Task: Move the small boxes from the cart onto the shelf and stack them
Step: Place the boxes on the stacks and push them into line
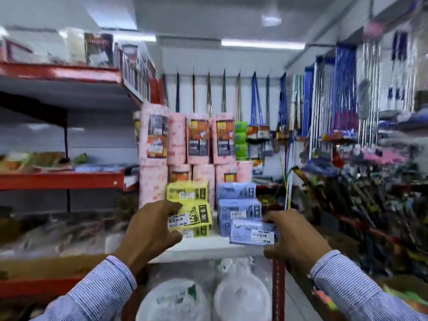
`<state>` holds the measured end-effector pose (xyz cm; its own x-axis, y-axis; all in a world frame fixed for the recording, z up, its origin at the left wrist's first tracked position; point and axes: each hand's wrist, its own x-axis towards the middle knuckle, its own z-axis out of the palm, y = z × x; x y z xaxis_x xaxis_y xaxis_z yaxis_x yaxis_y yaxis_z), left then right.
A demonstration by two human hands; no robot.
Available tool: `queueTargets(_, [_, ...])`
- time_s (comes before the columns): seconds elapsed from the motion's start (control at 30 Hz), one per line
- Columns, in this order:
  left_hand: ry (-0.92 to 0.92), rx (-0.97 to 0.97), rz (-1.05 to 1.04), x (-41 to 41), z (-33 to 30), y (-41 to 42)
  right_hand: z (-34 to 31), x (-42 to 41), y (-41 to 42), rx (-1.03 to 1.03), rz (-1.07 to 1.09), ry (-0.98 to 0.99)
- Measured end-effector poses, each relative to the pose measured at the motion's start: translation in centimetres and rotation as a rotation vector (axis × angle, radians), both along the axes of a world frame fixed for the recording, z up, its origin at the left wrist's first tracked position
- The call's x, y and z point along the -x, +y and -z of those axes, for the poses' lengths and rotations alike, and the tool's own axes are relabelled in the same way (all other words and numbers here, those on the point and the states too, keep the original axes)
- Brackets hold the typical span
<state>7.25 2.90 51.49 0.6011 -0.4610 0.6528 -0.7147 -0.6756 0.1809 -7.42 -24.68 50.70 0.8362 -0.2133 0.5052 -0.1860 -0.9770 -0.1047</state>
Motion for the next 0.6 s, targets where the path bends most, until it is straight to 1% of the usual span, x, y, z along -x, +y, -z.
queueTargets(0.13, [-0.039, 0.036, -0.004, -2.3, -2.0, -1.8, -3.5, -2.3, -0.8, -0.009, 0.004, -0.104])
queueTargets(0.3, [-0.054, 0.031, -0.003, -6.2, -2.2, -3.9, -4.3, -7.0, -2.7, 0.008, -0.021, -0.177])
queueTargets(0.4, [-0.052, 0.010, -0.005, -8.6, -2.1, -4.8, -4.1, -9.8, -4.1, 0.024, -0.039, -0.186])
queueTargets(0.6, [-0.055, -0.020, -0.002, -11.3, -1.2, -5.8, -3.2, -13.0, -5.8, 0.041, -0.043, -0.143])
